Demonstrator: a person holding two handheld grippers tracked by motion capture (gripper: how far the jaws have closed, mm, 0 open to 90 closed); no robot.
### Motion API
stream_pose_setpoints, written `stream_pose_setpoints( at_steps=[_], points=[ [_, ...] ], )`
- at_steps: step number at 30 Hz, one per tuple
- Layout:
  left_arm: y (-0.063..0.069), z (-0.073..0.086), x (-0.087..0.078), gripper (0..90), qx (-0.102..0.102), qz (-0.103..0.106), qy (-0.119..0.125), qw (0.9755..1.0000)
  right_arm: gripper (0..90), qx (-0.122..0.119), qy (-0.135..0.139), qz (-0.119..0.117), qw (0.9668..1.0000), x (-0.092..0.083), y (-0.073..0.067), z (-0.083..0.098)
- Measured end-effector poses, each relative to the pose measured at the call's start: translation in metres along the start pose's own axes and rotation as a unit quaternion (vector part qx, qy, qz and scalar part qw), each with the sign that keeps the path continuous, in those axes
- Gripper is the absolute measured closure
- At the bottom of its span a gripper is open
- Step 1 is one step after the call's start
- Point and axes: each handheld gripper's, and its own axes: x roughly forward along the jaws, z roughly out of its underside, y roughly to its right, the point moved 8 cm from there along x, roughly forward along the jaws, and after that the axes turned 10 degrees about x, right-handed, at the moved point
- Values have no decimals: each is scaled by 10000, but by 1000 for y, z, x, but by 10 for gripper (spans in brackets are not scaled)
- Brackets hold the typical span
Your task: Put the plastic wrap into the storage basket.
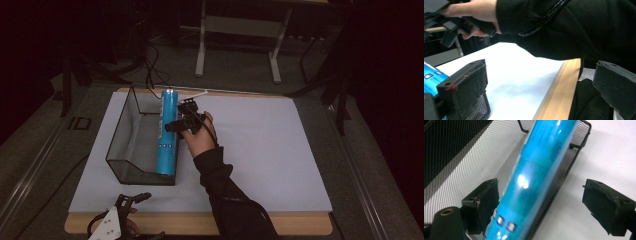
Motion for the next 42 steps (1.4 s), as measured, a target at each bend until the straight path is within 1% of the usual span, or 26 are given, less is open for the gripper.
stream_pose_setpoints(
  at_steps=[1,2,4,6,10,12,14,16,20,22,23,30,35,36,39,40,42],
  points=[
    [0,0,0,2,-2,0,-4,10000,140,-101,101,18,9999,-8,7,1],
    [0,0,0,2,-2,2,-8,10000,141,-124,126,81,9998,-12,11,1],
    [0,0,1,2,-12,4,-9,10000,141,-147,188,73,9997,-19,17,2],
    [0,1,1,2,-11,10,-19,10000,144,-156,250,135,9995,-25,26,4],
    [0,2,2,2,5,27,-42,10000,144,-119,375,184,9991,-36,38,7],
    [0,2,3,2,-8,28,-33,10000,144,-164,404,183,9989,-41,45,9],
    [0,2,3,2,-7,31,-35,10000,143,-203,459,233,9985,-48,52,11],
    [0,2,3,2,2,29,-39,10000,143,-166,511,178,9984,-56,58,14],
    [0,2,3,2,2,30,-48,10000,143,-179,584,173,9980,-70,70,21],
    [0,2,4,2,5,30,-52,10000,144,-171,589,142,9980,-77,76,27],
    [0,2,4,2,5,30,-52,10000,144,-171,589,142,9980,-77,76,27],
    [1,3,5,1,-10,46,-64,10000,144,-260,709,236,9969,-98,100,52],
    [1,3,6,2,-10,58,-80,10000,143,-317,778,253,9961,-108,111,67],
    [1,3,6,2,-4,57,-85,9999,143,-315,763,273,9962,-110,113,71],
    [1,4,6,2,-14,58,-97,9999,144,-486,753,455,9949,-113,122,79],
    [1,4,6,2,-17,60,-97,9999,144,-453,833,483,9943,-114,125,81],
    [2,4,7,2,-15,65,-100,9999,143,-361,806,436,9951,-114,131,86]
  ],
)
